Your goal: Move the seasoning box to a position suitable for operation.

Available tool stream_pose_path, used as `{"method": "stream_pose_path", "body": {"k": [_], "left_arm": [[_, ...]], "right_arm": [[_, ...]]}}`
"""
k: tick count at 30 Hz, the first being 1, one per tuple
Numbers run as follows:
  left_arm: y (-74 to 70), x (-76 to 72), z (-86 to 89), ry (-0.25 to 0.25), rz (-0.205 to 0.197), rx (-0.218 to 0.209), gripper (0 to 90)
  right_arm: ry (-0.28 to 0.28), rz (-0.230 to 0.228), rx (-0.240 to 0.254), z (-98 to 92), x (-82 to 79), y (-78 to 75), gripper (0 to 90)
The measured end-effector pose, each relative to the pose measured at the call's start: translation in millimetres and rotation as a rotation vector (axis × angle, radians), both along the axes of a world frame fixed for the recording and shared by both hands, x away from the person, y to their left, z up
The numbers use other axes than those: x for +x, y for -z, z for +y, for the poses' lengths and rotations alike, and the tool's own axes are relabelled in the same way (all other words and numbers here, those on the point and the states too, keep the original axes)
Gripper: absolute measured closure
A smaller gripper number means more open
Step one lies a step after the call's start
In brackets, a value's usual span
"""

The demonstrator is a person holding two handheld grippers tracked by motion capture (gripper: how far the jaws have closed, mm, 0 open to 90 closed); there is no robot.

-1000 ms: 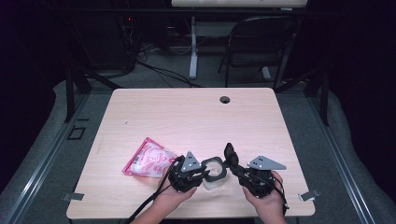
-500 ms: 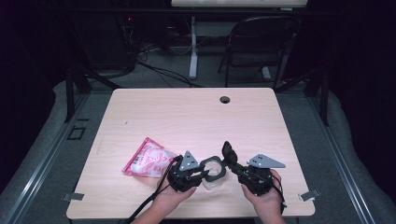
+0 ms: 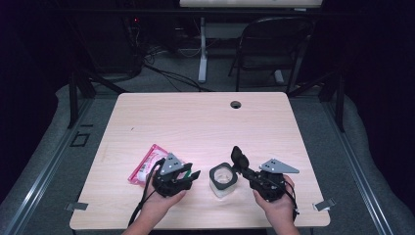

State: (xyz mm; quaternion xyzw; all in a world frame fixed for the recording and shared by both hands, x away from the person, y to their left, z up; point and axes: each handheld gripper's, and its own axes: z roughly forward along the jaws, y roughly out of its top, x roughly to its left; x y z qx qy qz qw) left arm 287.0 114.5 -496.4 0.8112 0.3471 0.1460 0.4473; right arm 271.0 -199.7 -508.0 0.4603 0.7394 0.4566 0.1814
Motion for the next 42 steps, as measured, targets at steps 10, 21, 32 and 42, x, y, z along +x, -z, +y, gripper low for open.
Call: {"method": "stream_pose_path", "body": {"k": [10,21,32,42], "left_arm": [[5.0,-5.7,40.1,-0.06,0.018,0.021,48.9],[17.4,-9.2,69.0,-0.088,0.035,0.059,44.4],[27.4,-14.5,94.6,-0.135,0.045,0.073,39.2],[38.2,-16.0,106.6,-0.198,0.045,0.081,33.0]], "right_arm": [[0.007,0.021,0.046,-2.4,12.8,1.4,85.0],[0.0,0.025,0.039,-1.6,12.0,2.2,78.7],[-0.006,0.029,0.04,-0.2,5.5,2.4,63.2],[-0.014,0.031,0.049,-1.0,2.2,4.5,58.1]]}}
